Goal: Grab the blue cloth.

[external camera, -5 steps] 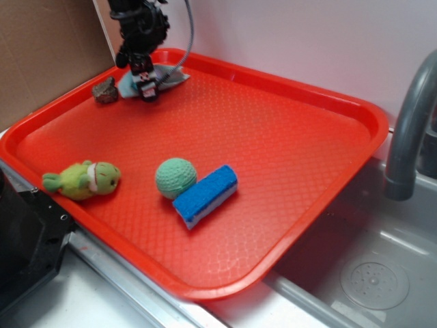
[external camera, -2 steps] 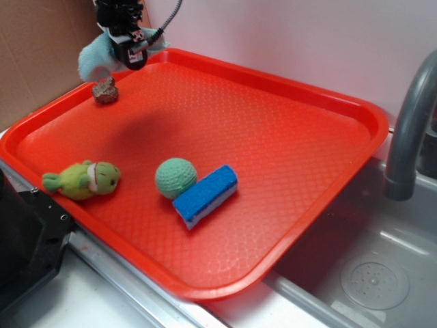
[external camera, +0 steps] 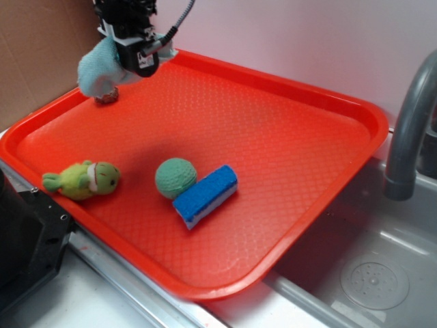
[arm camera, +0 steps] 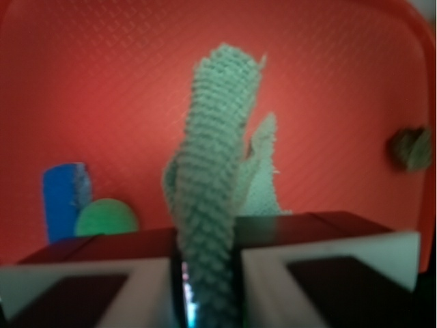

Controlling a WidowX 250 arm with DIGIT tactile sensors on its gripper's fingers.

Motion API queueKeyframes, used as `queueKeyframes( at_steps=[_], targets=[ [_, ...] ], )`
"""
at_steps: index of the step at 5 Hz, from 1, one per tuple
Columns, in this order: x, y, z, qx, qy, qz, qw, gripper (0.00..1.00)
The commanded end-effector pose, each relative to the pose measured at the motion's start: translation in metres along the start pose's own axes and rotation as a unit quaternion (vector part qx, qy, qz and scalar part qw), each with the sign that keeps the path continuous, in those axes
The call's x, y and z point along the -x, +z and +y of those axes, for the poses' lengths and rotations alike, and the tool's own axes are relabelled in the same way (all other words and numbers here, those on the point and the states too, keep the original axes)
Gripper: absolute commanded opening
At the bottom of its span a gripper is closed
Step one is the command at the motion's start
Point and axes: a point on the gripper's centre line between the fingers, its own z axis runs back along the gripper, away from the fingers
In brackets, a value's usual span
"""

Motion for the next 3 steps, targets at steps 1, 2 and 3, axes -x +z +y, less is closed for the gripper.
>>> queueKeyframes(
  at_steps=[1,2,3],
  targets=[
    [-0.006,0.025,0.016,0.033,0.103,-0.059,0.992,0.11],
    [-0.005,0.030,0.025,0.007,0.126,-0.089,0.988,0.00],
    [-0.011,0.043,0.032,0.013,0.130,-0.091,0.987,0.00]
  ],
)
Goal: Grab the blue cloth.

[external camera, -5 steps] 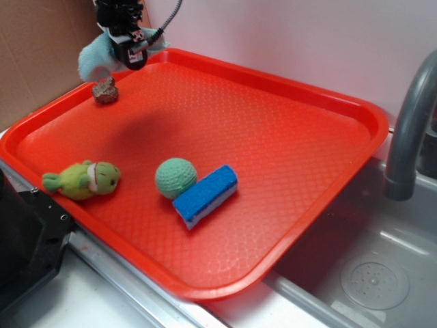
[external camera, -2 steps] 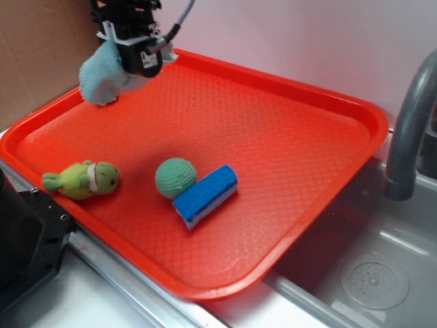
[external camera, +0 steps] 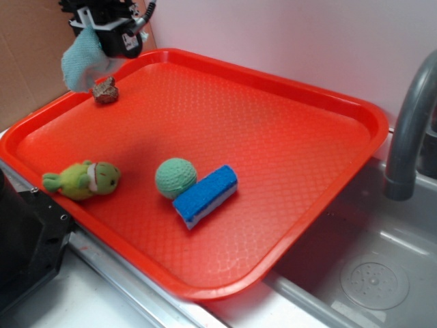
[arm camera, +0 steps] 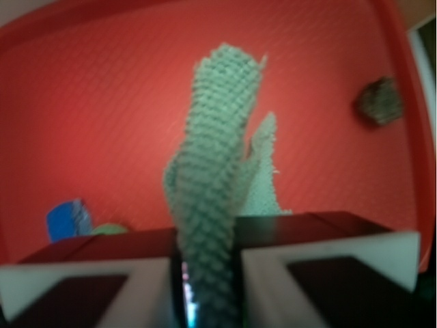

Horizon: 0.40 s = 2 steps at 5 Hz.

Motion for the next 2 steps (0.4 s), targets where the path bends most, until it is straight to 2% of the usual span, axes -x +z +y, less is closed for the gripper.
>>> queueKeyframes(
  at_steps=[1,2],
  targets=[
    [-0.0337,0.0391,-0.0061,0.018,0.005,-0.002,1.000,0.00],
    [-0.0415,0.0476,-0.0077,0.008,0.029,-0.007,1.000,0.00]
  ],
)
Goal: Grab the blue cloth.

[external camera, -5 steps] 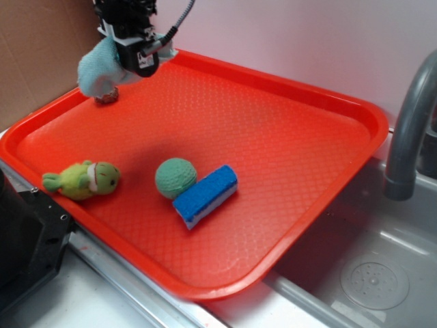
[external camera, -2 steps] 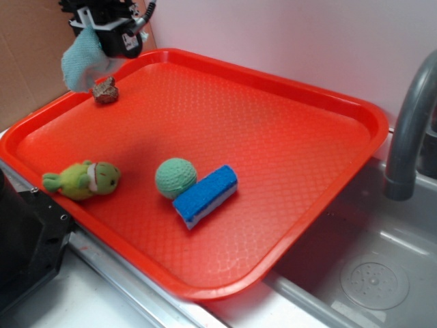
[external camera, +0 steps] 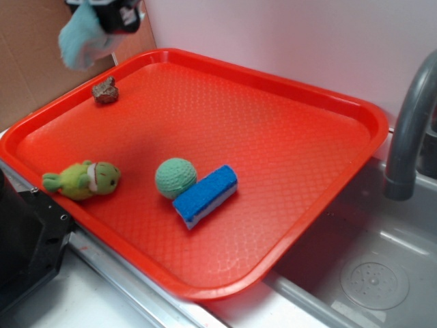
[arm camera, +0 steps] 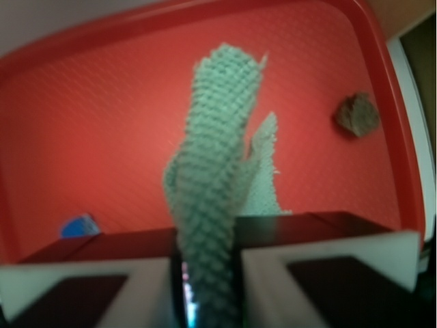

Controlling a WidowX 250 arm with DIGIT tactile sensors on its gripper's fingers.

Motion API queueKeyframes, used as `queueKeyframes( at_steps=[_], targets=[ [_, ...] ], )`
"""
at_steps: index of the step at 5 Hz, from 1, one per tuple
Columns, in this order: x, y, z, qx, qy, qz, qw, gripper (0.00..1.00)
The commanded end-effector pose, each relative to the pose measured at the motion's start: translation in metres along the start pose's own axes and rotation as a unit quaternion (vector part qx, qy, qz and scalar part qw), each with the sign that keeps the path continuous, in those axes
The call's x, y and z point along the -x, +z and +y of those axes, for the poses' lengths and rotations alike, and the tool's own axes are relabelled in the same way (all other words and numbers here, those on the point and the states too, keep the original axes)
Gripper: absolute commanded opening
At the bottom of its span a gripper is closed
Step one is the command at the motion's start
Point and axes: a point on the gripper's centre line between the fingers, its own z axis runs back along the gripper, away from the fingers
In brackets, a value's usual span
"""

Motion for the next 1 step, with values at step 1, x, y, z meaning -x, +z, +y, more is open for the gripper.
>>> queueKeyframes(
  at_steps=[1],
  targets=[
    [-0.0200,0.0263,-0.0087,-0.015,0.006,-0.038,0.999,0.00]
  ],
)
